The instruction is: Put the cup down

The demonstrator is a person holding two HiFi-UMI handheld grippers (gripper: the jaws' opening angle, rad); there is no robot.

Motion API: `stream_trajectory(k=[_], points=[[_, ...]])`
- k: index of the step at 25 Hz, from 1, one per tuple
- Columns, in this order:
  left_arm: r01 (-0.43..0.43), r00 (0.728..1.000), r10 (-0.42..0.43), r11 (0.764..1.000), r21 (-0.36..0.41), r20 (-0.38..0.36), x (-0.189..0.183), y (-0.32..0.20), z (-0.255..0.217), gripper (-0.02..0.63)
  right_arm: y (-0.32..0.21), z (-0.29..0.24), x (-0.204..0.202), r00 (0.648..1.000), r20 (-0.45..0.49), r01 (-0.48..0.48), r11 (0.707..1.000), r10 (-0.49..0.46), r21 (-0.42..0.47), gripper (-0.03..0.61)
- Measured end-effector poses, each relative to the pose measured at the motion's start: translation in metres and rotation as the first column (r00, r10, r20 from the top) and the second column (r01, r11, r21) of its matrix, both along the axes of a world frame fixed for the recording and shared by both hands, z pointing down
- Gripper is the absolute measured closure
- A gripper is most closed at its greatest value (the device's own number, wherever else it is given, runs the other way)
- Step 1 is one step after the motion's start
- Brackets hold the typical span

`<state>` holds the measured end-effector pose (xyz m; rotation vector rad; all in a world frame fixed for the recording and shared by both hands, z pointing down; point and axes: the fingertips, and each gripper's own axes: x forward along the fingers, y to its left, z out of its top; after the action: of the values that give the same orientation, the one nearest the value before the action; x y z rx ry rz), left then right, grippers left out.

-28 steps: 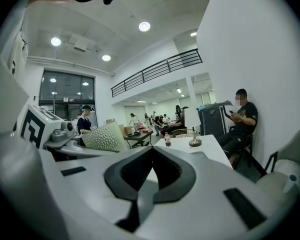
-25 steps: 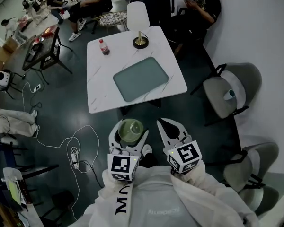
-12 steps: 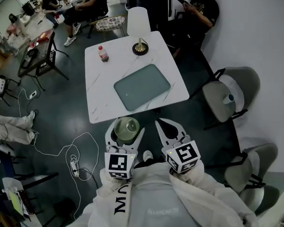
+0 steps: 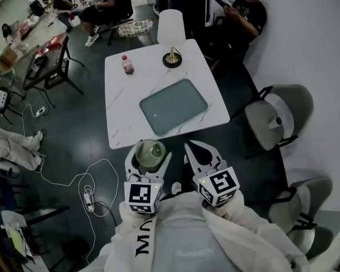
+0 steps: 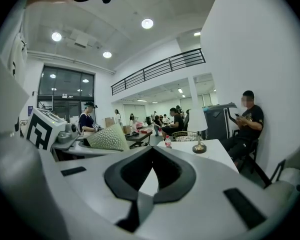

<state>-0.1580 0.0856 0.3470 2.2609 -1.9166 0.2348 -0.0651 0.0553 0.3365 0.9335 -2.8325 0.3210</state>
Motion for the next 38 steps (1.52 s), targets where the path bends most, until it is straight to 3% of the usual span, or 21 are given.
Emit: stream_trajectory(k=[20,38], points=[[0.024,0.999,-0.023,0.999,-0.033,0.022,-0.016,-0.066,0.009,0.227,-0.074,0.010,-0.010,1.000,0.004,0.002,1.000,-0.002,-0.030,0.572],[0.002,1.000,0.001,0.996,-0.092,0.027,-0.027,-0.170,0.038,0.227,-0.181,0.040,-0.018,0.999,-0.023,-0.025,0.995,0.023,-0.092,0.572]])
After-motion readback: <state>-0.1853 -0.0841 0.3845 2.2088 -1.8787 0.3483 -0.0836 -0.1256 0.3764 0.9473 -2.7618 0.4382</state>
